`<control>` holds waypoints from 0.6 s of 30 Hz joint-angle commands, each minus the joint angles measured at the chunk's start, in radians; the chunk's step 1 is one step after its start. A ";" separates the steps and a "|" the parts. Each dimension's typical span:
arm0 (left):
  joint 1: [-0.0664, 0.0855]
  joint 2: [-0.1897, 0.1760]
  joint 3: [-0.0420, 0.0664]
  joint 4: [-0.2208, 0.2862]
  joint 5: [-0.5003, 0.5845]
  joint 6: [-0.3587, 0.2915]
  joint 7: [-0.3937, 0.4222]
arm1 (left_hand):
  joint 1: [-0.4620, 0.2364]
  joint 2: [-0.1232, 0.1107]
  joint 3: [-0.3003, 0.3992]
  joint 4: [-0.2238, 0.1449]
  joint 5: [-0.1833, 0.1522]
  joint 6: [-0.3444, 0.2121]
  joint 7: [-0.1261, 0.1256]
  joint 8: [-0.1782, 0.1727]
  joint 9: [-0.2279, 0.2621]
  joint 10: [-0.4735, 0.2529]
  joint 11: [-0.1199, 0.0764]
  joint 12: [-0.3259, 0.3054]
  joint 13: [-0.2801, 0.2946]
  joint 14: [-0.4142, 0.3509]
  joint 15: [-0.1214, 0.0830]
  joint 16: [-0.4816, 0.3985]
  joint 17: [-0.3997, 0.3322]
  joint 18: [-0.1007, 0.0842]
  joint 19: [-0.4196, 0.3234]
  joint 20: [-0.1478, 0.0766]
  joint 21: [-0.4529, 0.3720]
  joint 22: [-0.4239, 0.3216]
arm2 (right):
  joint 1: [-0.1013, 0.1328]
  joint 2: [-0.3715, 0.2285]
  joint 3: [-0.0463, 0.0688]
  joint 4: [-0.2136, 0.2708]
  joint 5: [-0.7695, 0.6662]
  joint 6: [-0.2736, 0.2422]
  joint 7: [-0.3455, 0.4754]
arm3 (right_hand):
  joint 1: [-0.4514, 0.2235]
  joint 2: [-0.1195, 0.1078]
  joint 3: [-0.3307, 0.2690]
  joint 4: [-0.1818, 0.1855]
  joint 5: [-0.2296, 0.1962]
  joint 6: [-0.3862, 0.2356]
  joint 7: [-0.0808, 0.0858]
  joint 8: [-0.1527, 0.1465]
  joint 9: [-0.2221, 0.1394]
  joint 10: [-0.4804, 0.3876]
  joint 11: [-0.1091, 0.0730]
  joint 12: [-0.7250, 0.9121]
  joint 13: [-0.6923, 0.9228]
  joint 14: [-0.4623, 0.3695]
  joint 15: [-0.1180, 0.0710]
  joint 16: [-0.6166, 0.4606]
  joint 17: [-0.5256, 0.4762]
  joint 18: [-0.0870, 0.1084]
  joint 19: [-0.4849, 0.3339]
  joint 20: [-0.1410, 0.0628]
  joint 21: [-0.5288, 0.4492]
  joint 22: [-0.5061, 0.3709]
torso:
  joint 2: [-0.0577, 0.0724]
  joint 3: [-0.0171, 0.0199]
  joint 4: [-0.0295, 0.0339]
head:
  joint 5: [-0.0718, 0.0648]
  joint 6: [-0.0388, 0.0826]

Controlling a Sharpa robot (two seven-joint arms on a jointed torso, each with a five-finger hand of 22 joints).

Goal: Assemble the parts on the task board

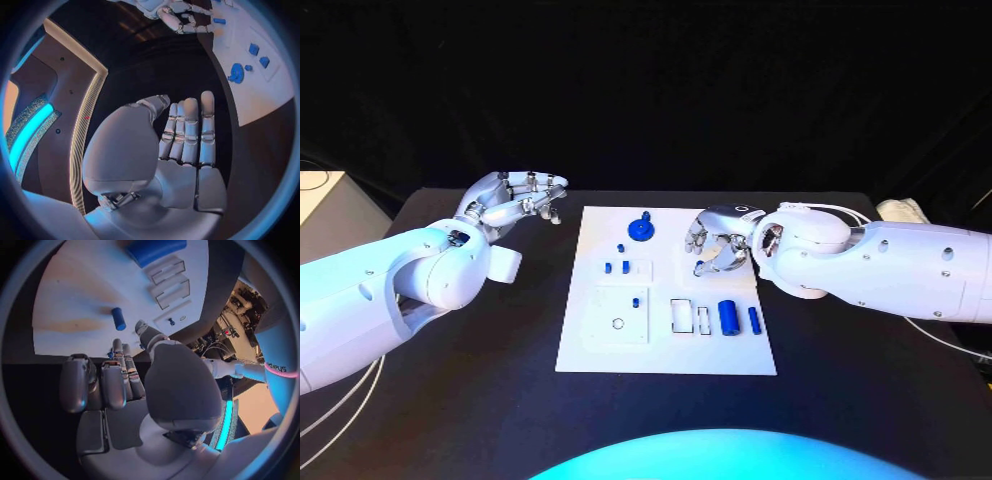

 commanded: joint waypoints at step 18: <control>0.000 -0.002 0.001 0.003 0.005 0.012 0.012 | -0.002 0.008 -0.008 0.001 0.001 -0.005 0.003 -0.004 -0.002 0.007 0.004 -0.004 -0.003 -0.006 0.004 -0.005 -0.001 0.013 0.006 -0.002 -0.008 -0.003 | -0.025 0.014 -0.003 -0.031 -0.062 0.043 -0.010 | 0.042 0.023 0.085 0.012 0.010 0.062 0.006 -0.001 -0.007 0.039 -0.007 0.035 -0.011 0.040 0.001 -0.003 -0.009 -0.001 0.045 0.001 0.019 0.185 | -0.001 0.0005 -0.0013 | -0.001 -0.005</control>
